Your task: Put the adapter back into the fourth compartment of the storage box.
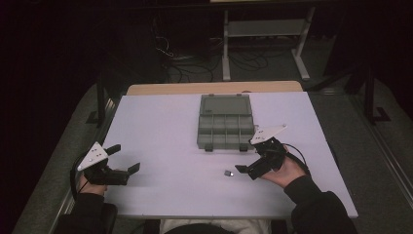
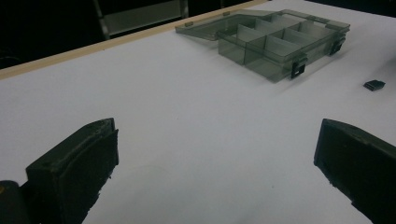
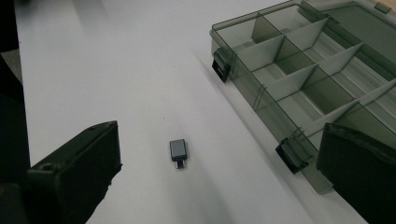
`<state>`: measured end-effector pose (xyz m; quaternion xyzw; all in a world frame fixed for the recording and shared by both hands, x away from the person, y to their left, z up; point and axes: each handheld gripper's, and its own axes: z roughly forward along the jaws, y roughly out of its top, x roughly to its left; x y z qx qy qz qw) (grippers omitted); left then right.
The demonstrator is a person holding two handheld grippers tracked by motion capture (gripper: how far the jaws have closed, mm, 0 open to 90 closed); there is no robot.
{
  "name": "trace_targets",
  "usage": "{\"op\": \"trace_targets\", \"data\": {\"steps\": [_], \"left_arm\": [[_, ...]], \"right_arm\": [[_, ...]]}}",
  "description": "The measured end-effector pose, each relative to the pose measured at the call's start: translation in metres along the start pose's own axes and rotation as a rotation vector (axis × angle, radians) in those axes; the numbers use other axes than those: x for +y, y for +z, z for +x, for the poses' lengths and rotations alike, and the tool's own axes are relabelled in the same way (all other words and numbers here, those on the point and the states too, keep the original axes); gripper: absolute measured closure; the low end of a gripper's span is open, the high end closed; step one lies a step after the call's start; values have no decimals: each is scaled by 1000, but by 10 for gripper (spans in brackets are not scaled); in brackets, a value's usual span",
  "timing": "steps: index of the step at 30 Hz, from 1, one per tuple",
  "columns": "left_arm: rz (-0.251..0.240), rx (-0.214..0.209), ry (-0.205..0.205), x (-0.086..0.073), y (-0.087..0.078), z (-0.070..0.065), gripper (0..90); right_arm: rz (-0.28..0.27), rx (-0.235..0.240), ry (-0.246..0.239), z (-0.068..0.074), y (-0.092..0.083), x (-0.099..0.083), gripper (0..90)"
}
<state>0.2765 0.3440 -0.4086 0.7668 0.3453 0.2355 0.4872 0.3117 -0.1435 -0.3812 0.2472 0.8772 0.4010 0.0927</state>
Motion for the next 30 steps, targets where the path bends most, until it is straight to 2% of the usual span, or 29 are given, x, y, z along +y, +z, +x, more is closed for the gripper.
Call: {"op": "trace_targets", "data": {"steps": [16, 18, 30], "left_arm": [[-8, 10, 1, 0, -1, 0, 0], [-7, 10, 2, 0, -1, 0, 0], [-7, 5, 4, 0, -1, 0, 0]], "right_arm": [[51, 51, -24, 5, 16, 2, 0], [80, 62, -39, 7, 23, 1, 0], [128, 69, -68, 12, 36, 2, 0]]}}
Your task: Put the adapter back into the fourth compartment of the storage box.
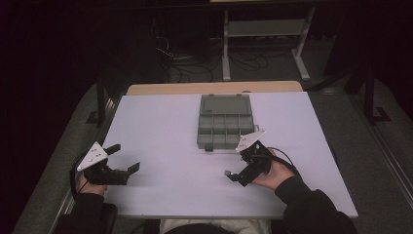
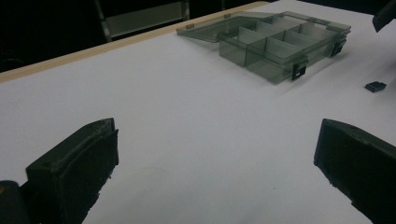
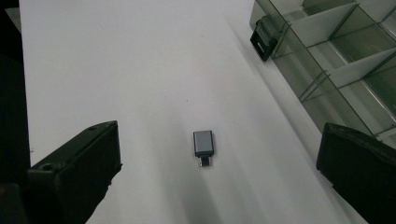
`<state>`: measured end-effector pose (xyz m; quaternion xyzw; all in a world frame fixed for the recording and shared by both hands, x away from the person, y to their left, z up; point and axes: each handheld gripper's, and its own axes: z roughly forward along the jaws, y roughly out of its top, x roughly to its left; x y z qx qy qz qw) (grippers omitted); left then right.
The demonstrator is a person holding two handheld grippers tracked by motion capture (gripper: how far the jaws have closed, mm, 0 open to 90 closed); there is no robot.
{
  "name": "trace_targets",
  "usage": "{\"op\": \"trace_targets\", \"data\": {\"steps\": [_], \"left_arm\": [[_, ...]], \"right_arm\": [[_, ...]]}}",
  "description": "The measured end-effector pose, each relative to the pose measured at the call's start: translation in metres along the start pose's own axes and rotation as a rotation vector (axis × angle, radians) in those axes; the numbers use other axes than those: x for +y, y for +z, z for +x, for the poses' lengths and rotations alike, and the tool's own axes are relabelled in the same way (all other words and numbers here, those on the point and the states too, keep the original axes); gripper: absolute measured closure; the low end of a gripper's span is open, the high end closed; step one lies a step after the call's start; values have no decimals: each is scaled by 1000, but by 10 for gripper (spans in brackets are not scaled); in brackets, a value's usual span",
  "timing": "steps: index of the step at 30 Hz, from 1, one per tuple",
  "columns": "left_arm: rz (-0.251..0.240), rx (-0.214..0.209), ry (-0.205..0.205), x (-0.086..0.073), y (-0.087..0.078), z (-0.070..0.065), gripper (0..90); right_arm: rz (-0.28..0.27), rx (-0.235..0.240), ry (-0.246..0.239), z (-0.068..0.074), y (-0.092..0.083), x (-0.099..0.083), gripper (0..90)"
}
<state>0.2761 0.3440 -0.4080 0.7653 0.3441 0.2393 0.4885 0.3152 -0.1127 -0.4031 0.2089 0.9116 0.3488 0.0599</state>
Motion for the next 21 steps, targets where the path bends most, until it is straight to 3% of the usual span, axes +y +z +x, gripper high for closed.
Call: {"op": "trace_targets", "data": {"steps": [16, 21], "left_arm": [[3, -4, 1, 0, 0, 0, 0], [2, -5, 2, 0, 0, 0, 0]], "right_arm": [[63, 8, -11, -3, 18, 0, 1], [75, 24, -28, -4, 25, 1, 48]]}}
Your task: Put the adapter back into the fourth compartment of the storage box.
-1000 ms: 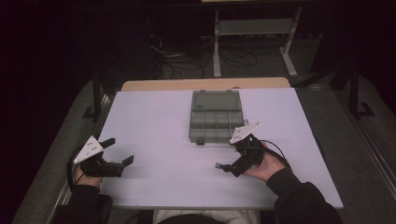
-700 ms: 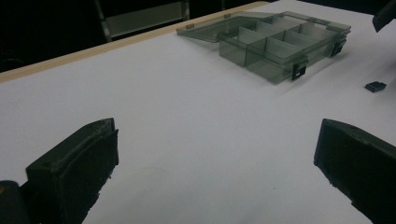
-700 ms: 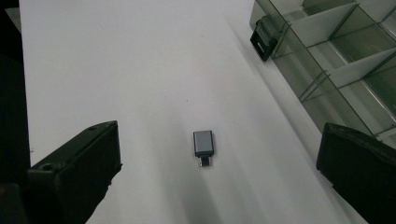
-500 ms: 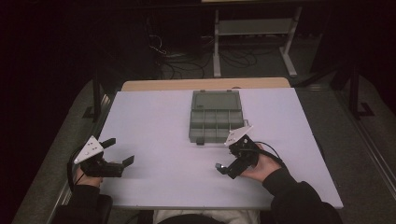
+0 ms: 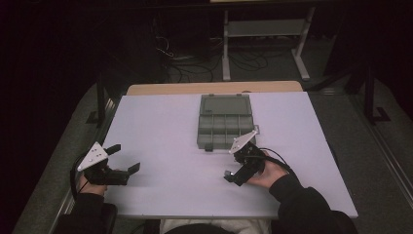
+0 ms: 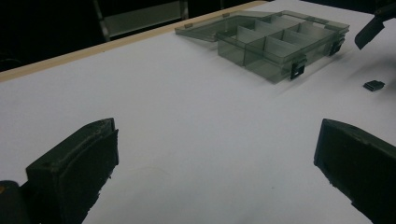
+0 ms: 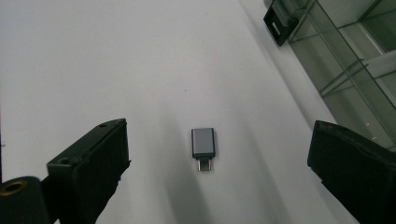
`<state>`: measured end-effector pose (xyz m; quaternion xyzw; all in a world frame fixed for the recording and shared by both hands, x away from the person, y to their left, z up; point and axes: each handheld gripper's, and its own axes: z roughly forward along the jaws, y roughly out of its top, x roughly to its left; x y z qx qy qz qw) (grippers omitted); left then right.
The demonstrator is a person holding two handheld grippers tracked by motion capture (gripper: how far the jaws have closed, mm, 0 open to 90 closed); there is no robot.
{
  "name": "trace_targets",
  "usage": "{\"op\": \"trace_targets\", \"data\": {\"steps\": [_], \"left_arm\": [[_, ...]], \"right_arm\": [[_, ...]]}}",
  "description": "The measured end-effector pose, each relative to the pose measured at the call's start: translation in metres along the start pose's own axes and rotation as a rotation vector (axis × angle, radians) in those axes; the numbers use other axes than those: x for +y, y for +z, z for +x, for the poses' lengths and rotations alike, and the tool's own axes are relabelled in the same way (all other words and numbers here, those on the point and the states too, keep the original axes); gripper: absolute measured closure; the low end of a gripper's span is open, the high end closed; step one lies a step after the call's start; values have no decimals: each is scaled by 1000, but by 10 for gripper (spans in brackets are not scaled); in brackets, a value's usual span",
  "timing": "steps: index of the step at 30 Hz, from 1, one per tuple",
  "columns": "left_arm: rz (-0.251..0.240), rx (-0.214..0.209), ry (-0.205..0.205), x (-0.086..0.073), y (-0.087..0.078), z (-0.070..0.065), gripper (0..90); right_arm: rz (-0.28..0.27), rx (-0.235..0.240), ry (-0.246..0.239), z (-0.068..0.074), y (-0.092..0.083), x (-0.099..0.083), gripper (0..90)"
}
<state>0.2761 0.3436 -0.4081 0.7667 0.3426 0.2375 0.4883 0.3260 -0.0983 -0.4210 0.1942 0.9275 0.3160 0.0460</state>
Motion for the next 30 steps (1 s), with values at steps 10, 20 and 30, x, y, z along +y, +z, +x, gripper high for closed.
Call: {"op": "trace_targets", "data": {"steps": [10, 20, 30], "left_arm": [[0, -1, 1, 0, 0, 0, 0], [2, -4, 4, 0, 0, 0, 0], [2, -5, 6, 0, 1, 0, 0]], "right_arm": [[35, 37, 12, -6, 9, 2, 144], [77, 64, -1, -8, 11, 1, 354], [96, 101, -53, -6, 17, 7, 590]]}}
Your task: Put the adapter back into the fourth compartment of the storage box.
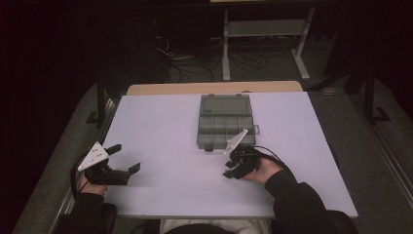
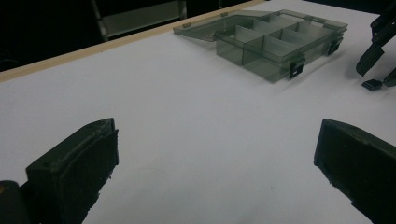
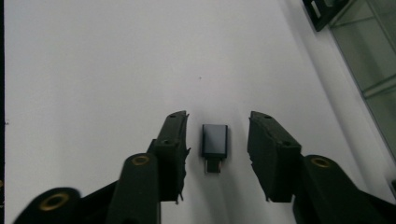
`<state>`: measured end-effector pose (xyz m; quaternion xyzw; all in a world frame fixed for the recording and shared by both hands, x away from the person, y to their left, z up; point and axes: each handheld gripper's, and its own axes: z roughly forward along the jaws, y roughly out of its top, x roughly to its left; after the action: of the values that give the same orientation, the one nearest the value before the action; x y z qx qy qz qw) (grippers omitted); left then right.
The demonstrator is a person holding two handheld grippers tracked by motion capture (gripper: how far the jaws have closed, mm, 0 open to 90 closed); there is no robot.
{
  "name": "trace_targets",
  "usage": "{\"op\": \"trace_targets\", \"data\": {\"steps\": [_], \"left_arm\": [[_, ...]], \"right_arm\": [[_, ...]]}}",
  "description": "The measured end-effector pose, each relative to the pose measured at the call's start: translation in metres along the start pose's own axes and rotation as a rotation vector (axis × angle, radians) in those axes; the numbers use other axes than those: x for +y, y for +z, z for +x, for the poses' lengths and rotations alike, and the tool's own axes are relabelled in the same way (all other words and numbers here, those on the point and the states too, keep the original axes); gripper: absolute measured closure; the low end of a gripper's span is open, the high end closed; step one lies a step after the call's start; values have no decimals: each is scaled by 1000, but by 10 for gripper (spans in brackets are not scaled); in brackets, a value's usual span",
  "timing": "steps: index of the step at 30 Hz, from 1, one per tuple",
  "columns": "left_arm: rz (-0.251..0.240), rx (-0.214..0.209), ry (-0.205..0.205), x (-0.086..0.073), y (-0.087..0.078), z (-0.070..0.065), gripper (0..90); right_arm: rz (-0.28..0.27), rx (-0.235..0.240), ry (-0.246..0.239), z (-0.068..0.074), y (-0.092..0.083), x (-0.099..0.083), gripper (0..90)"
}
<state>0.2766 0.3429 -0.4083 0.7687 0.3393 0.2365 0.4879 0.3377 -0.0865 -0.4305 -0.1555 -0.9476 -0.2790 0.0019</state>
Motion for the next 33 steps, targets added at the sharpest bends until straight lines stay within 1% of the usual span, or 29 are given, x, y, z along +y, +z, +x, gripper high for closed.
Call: {"op": "trace_targets", "data": {"steps": [2, 7, 8, 18, 23, 27, 32, 33], "left_arm": [[1, 0, 1, 0, 0, 0, 0], [-1, -1, 1, 0, 0, 0, 0], [-1, -2, 0, 0, 0, 0, 0], [-1, -3, 1, 0, 0, 0, 0], [-1, -3, 1, 0, 0, 0, 0], [-2, -3, 1, 0, 0, 0, 0], [-1, -4, 1, 0, 0, 0, 0], [-1, -4, 1, 0, 0, 0, 0]], "right_arm": [[11, 0, -6, 1, 2, 1, 610], [14, -4, -13, 1, 3, 2, 618], [25, -19, -23, 2, 4, 2, 655], [38, -41, -39, 4, 5, 2, 738], [41, -47, -41, 4, 5, 3, 741], [38, -47, -30, 3, 4, 2, 743], [14, -55, -13, 1, -3, 2, 744], [6, -58, -16, 0, -5, 3, 744]]}}
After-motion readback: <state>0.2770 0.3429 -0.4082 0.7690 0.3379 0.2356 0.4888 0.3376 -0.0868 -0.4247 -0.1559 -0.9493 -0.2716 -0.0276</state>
